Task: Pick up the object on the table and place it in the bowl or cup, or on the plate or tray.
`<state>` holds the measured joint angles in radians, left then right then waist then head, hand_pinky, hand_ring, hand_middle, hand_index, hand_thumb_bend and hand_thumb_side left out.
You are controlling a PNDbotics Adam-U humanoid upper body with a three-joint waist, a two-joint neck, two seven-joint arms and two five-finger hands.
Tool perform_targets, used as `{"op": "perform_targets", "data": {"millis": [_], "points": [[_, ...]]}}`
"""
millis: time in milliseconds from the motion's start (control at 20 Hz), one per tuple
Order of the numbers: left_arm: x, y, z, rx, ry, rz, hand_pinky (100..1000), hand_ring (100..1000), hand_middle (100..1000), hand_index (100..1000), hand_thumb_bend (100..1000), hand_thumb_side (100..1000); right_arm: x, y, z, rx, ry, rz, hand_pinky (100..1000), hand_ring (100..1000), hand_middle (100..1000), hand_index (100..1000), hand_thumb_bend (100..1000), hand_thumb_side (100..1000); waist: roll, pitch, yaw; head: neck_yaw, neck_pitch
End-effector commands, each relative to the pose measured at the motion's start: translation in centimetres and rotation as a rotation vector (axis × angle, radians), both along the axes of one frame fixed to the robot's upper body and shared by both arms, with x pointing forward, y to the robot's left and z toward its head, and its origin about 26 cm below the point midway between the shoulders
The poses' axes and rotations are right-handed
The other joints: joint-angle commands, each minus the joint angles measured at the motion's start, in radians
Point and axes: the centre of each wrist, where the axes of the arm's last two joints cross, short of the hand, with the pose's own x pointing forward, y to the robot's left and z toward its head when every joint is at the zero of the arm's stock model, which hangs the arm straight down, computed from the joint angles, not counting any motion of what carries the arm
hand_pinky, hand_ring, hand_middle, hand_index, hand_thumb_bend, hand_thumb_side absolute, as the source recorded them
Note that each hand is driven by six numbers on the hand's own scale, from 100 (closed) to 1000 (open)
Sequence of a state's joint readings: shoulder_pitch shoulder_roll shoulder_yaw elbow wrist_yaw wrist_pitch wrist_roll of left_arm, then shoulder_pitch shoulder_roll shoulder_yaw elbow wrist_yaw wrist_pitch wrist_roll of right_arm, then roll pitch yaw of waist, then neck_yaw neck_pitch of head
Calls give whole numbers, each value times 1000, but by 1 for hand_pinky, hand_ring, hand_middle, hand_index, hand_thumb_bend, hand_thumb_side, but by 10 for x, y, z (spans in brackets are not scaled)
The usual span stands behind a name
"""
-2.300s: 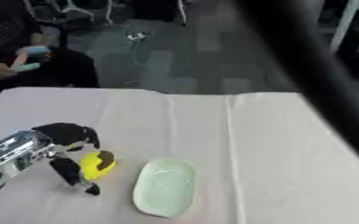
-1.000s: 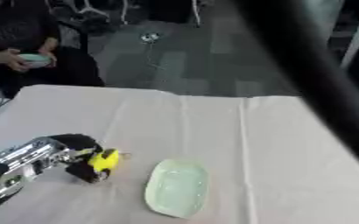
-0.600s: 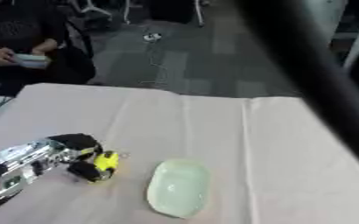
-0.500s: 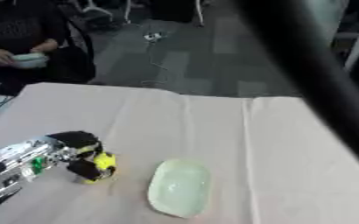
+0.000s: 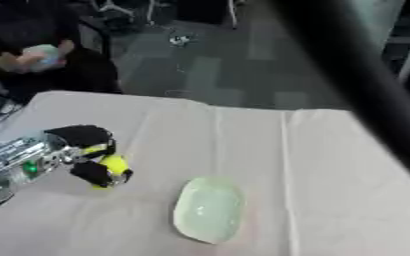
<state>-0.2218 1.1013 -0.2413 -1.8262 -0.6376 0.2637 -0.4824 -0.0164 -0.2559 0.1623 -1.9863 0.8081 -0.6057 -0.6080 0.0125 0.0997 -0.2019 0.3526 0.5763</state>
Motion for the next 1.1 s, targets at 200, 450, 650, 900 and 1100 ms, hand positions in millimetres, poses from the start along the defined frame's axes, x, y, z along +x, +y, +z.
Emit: {"op": "perform_targets", "data": {"millis": [200,450,650,900,1100], "points": [[-10,-20,29,-18,-33,-99,100,100,100,199,139,784,-2,6,1,203,-296,238,292,304,248,376,390,613,-1,-14,6,-13,-10],[-17,-36,35,-43,-26,-172,100,100,100,199,138,784,-3,6,1,199,-293,240,294,304,249,378,401,614,0,-17,6,-9,-11],[-16,-44,34,-70,-7,-229,100,100,100,201,138,783,-2,2,3,201,-295,236,295,304,249,380,409,615,2,-21,-2,-2,-8],[-14,-54,29,-100,-32,-317,100,100,100,201,137,791,1,-5,8,212,-304,236,297,304,253,387,427,624,9,-22,-25,9,-16],[-14,-59,23,-112,-98,-370,100,100,100,203,136,798,4,-10,14,228,-315,243,298,305,259,396,439,642,16,-19,-46,22,-29]]}}
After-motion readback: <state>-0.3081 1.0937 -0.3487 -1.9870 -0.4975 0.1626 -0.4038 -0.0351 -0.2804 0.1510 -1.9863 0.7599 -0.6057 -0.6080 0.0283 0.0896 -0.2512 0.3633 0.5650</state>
